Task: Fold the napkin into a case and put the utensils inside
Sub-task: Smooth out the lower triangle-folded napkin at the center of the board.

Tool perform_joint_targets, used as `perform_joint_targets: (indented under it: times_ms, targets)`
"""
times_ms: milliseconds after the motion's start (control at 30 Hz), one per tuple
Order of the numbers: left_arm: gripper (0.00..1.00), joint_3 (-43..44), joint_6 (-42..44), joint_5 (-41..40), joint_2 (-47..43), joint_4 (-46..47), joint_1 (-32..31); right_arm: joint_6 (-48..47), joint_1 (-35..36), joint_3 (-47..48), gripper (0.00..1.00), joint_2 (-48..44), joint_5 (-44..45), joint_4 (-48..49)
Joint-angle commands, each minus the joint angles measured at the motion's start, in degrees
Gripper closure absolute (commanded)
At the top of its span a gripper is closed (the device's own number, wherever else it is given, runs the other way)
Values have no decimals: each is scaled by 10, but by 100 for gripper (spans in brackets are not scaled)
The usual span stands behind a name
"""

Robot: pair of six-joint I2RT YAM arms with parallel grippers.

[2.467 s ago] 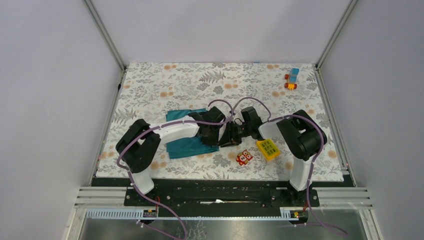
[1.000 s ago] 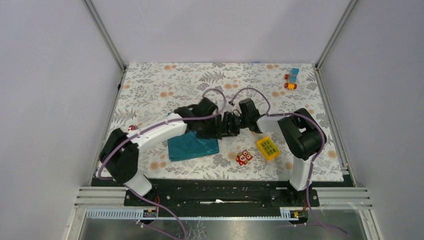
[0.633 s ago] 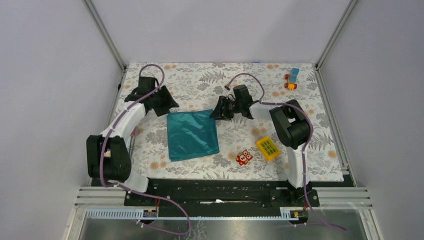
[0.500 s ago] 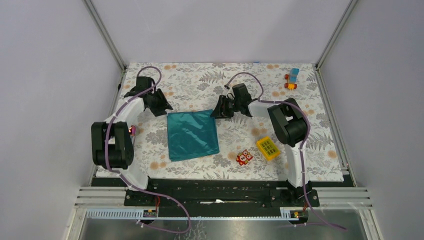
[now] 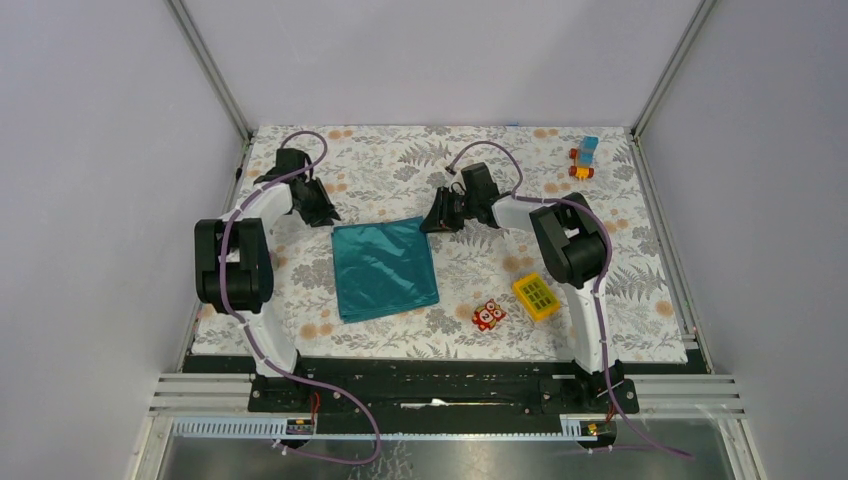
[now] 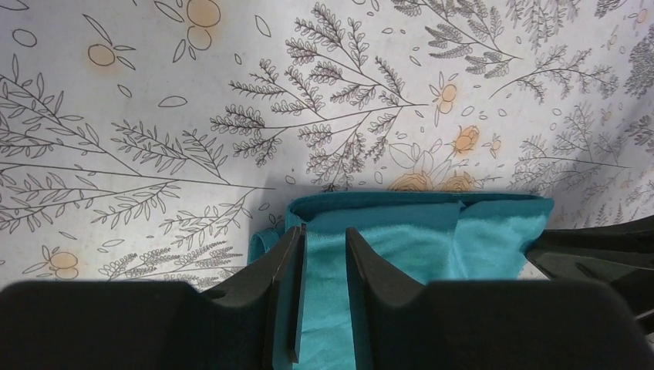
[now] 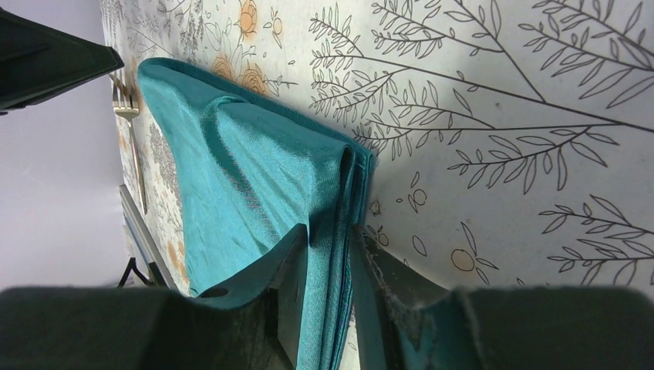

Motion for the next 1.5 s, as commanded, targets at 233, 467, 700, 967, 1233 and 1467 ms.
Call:
perform_joint_targets:
  times_ms: [233,467,700,967,1233,1467]
  targets:
    - [65,29,32,-27,25,3,1,-12,-11,22,62,9,2,-15]
    - [64,16,32,-19,31,9,1,-13,-10,31,57,20,6,-20]
    - [65,4,34,-18,29,9,1,-17,-11,56,55,32,3,-37]
    - [66,4,37,-25,35,6,1,-13,-11,75,62,53,-4,-38]
    - [80,5,34,-28,36,10,1,-12,-11,83,83,61,0,-40]
    - [95,-5,30,-63,22,1,5,3,-13,49,100,35,52,-18]
